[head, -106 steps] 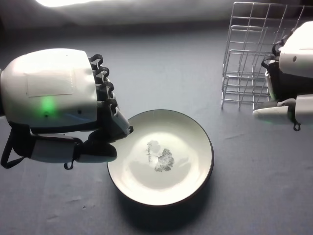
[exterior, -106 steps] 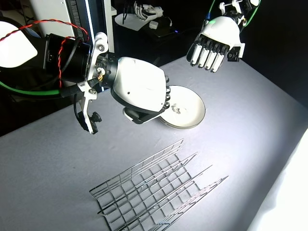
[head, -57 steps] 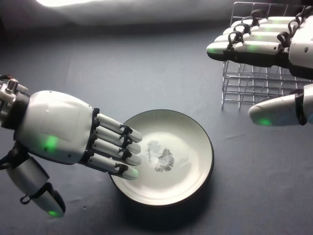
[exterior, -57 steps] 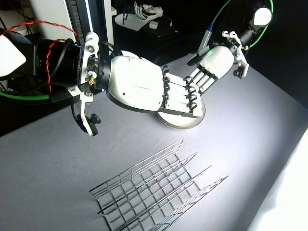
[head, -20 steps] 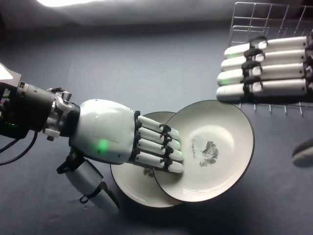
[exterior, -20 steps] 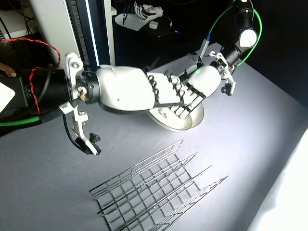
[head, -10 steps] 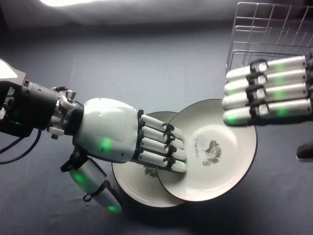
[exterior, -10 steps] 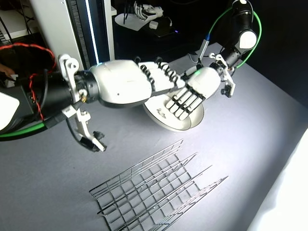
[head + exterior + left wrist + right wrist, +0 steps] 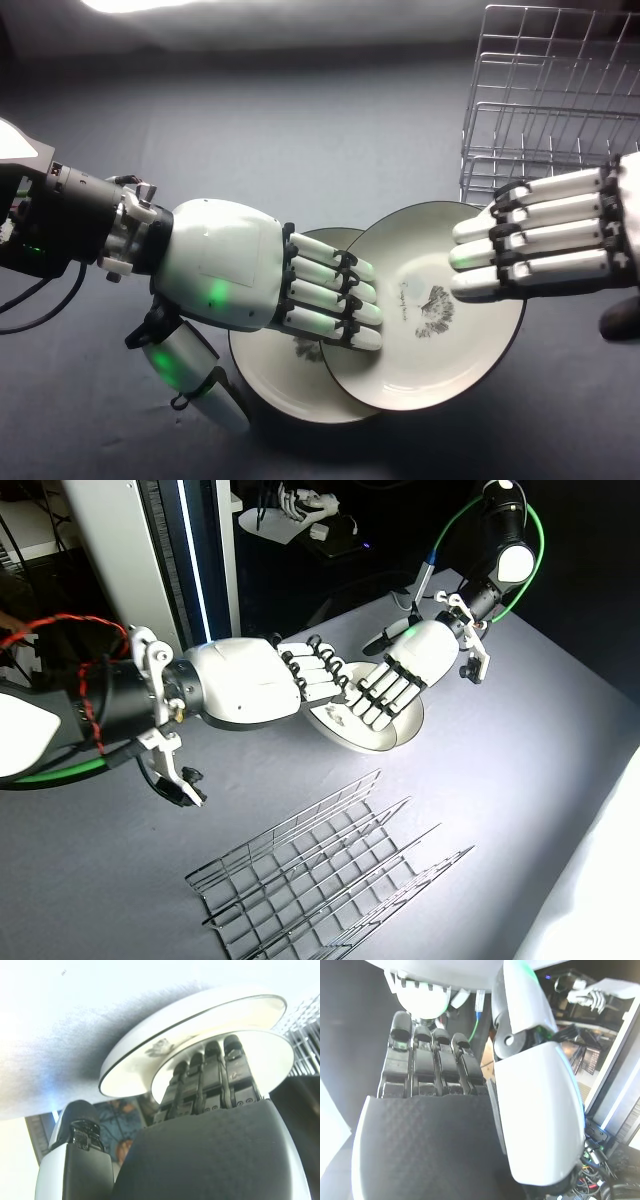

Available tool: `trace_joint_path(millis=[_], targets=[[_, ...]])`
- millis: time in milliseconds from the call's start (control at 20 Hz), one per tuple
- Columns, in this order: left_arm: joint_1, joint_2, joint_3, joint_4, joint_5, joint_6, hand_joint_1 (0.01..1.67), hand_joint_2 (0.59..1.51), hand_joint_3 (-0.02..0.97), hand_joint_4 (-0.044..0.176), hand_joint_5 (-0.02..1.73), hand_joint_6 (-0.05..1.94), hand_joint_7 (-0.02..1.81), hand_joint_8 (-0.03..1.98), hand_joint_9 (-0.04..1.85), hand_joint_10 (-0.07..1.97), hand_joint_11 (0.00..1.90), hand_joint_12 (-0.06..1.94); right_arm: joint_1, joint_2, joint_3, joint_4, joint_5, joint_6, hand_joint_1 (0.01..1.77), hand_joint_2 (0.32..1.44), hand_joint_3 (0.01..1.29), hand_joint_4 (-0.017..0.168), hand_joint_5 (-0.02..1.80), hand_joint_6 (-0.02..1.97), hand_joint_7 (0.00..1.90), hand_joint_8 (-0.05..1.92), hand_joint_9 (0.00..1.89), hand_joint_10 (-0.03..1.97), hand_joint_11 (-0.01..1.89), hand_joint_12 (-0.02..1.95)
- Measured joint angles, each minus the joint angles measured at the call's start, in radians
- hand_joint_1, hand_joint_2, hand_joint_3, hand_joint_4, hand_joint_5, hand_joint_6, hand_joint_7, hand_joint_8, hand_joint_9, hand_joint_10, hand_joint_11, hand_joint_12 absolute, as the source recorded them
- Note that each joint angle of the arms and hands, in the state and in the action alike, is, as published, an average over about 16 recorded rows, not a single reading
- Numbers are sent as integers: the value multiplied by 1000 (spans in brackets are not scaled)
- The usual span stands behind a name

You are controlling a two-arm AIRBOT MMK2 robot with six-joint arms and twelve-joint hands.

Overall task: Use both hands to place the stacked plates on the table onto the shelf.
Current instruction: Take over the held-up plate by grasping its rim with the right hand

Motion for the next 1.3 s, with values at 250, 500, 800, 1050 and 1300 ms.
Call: trace_joint_path(millis=[250,500,800,1050,1300], targets=[[-1,-2,4,0,-2,0,14,1140,16,1,-10,-28,-12,-22,21,6,15,8,-10,-59,28,2,-49,0,1310,1057,25,-1,19,18,21,11,18,8,17,476],[-1,-3,6,0,-4,0,14,1140,15,1,-10,-28,-12,-22,20,6,16,8,-9,-125,64,6,-93,1,1316,1054,25,-4,18,18,20,10,18,8,14,428],[-2,-3,7,0,-4,0,14,1139,15,2,-11,-28,-12,-21,20,7,16,8,5,-199,104,9,-134,1,1306,1054,25,-5,20,18,22,10,20,8,14,406],[-2,-3,8,1,-4,0,14,1139,16,3,-12,-27,-13,-21,19,7,17,9,23,-245,127,10,-160,1,1274,1069,24,-5,45,18,43,10,42,16,16,511],[-3,-3,9,1,-5,0,14,1139,16,3,-11,-28,-13,-22,19,7,16,9,42,-271,136,8,-182,0,1224,1092,24,-3,154,31,164,12,135,139,20,867]])
